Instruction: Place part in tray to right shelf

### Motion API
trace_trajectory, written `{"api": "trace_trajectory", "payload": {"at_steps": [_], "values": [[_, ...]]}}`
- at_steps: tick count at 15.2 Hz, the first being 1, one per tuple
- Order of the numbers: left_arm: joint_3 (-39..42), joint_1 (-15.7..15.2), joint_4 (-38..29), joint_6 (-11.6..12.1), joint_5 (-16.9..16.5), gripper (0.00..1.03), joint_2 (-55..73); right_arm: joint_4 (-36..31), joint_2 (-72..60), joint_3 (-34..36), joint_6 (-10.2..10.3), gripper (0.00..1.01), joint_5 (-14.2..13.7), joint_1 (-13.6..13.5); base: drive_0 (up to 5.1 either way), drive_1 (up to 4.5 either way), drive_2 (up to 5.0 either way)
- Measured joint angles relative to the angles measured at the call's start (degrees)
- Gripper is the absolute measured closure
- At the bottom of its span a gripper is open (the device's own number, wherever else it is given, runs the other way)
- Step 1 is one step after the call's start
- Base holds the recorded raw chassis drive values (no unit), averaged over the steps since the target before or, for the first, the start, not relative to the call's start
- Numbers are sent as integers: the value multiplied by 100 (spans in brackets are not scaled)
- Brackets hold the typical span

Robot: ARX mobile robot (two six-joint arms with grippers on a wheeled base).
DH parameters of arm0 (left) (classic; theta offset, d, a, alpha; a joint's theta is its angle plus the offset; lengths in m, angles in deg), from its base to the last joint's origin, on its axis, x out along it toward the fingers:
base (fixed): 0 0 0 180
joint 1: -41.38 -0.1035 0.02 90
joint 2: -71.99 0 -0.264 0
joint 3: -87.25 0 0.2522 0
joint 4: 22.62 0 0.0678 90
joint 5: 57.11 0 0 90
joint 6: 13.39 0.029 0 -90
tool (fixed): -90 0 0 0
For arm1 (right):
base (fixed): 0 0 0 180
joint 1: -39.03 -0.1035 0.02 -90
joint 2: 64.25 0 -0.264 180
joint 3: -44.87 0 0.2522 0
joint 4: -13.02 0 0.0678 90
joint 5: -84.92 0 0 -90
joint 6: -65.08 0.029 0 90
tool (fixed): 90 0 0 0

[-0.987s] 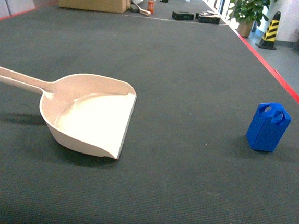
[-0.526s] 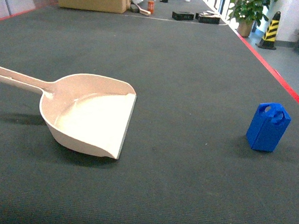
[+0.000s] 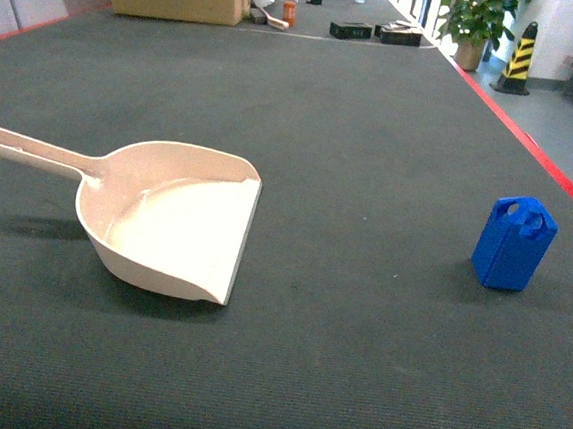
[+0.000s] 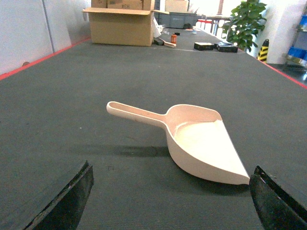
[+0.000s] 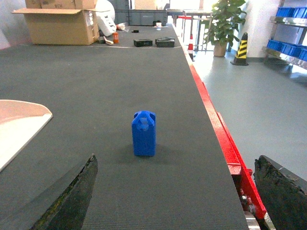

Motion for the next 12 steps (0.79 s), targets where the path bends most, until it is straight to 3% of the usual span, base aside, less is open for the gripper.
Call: {"api": "trace_trajectory", "payload": {"at_steps": [12], "values": [[0,0,0,0,0,5,0,0,0,0,0,3,0,0,0,0,0]]}}
